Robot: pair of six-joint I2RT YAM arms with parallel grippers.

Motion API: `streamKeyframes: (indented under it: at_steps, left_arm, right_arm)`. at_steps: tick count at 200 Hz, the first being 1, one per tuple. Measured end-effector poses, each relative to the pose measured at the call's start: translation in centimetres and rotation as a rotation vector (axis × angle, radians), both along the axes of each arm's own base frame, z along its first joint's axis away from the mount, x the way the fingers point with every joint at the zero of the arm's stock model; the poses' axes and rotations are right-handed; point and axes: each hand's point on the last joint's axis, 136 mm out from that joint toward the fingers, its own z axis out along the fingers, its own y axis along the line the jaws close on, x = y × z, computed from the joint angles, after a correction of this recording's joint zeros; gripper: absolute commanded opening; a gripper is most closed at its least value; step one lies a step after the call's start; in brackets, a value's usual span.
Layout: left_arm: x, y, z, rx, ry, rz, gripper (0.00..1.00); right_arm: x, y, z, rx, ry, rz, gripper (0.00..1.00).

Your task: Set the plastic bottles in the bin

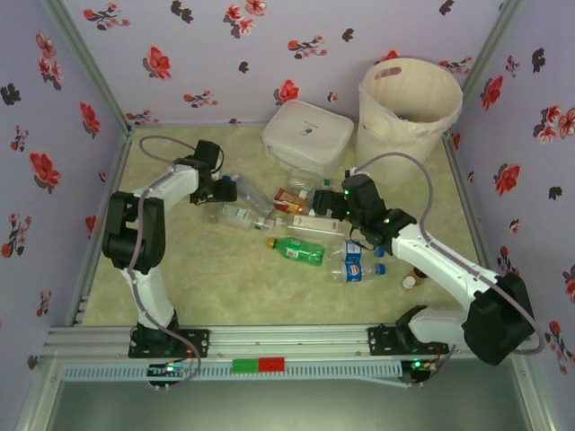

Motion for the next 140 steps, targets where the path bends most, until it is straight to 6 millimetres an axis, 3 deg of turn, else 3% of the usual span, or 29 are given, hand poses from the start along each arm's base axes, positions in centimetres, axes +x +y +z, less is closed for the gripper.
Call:
streamKeyframes:
  at_steps: [49,72,108,140]
  left_arm:
    - [-0.5,0.2,-1.6,0.015,0.049,0.004,0.7]
    - [-0.9,0.3,-2.6,0.023,0.08,0.011,0.56]
    - [-0.5,0.7,-2.3,0.044,0.069,0.017,0.36]
    - [-0.3,1.2,-2.0,0.071,0.056,0.027,0.34]
  right_arm:
    - [-0.4,0.0,0.6,0.005,-0.031,-0.001,1.0]
    - [-0.6,-0.3,1.0,0.003,-0.038,-0.009,1.0]
    - [-1.0,-0.7,1.8,0.012,-0.061,-0.013,1.0]
    - [-1.5,-0.1,2.2,0.015,-0.068,0.042,0.99]
